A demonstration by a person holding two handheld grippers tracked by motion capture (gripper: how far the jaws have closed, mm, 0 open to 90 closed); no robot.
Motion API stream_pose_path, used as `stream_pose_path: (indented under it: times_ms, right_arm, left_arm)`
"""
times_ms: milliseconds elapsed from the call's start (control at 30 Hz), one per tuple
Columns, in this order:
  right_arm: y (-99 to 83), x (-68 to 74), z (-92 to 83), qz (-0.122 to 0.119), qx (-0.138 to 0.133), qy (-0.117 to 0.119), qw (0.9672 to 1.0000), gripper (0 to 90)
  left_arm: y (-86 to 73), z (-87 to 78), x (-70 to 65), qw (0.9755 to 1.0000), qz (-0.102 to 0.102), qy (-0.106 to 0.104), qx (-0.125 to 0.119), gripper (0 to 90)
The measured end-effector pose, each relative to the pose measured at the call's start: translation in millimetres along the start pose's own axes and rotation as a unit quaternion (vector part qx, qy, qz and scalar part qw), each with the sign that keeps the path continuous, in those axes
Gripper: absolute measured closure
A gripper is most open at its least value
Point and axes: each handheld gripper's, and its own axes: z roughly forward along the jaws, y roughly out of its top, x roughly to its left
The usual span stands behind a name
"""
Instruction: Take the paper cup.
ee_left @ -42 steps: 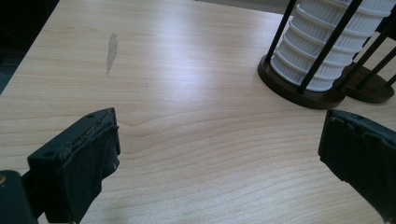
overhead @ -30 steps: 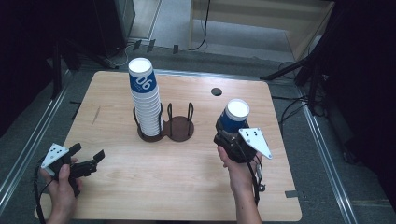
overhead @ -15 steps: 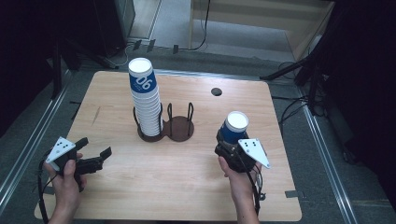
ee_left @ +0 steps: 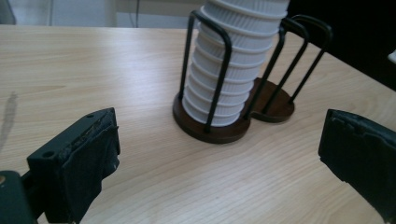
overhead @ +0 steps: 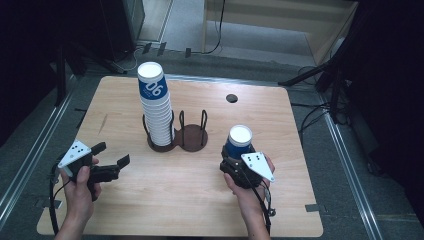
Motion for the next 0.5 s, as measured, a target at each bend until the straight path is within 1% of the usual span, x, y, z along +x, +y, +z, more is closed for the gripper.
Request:
stream_pose_path:
  times_ms: [133, 233, 267, 333, 400, 433, 500]
  right_arm:
    - [-6.5, 7.5, 2.3, -0.016, 0.009, 0.004, 0.9998, 22.0]
    - [-11.1, 15.4, 3.6, -0.029, 0.013, 0.008, 0.9994, 22.0]
    - [-13.0, 18.7, 4.1, -0.038, 0.015, 0.011, 0.9991, 21.9]
    - [-16.3, 24.1, 4.8, -0.049, 0.018, 0.013, 0.9986, 21.9]
    - [-19.5, 28.5, 5.2, -0.049, 0.023, 0.018, 0.9984, 21.9]
    - [-20.6, 29.7, 5.7, -0.052, 0.023, 0.02, 0.9982, 21.9]
    - [-23.1, 33.8, 6.5, -0.05, 0.028, 0.028, 0.998, 21.9]
  left_arm:
    - [0.3, 3.8, -4.6, 0.9999, 0.0, -0.012, 0.005, 0.0]
    - [0.8, 5.9, -6.5, 0.9998, 0.006, -0.018, 0.009, 0.0]
    - [1.4, 6.5, -6.9, 0.9997, 0.01, -0.019, 0.011, 0.0]
    - [3.2, 7.9, -8.0, 0.9996, 0.011, -0.023, 0.016, 0.0]
    - [5.7, 8.7, -10.2, 0.9993, 0.015, -0.028, 0.02, 0.0]
    - [7.1, 8.9, -12.1, 0.9991, 0.022, -0.029, 0.021, 0.0]
    - [9.5, 9.7, -15.6, 0.9988, 0.03, -0.032, 0.024, 0.0]
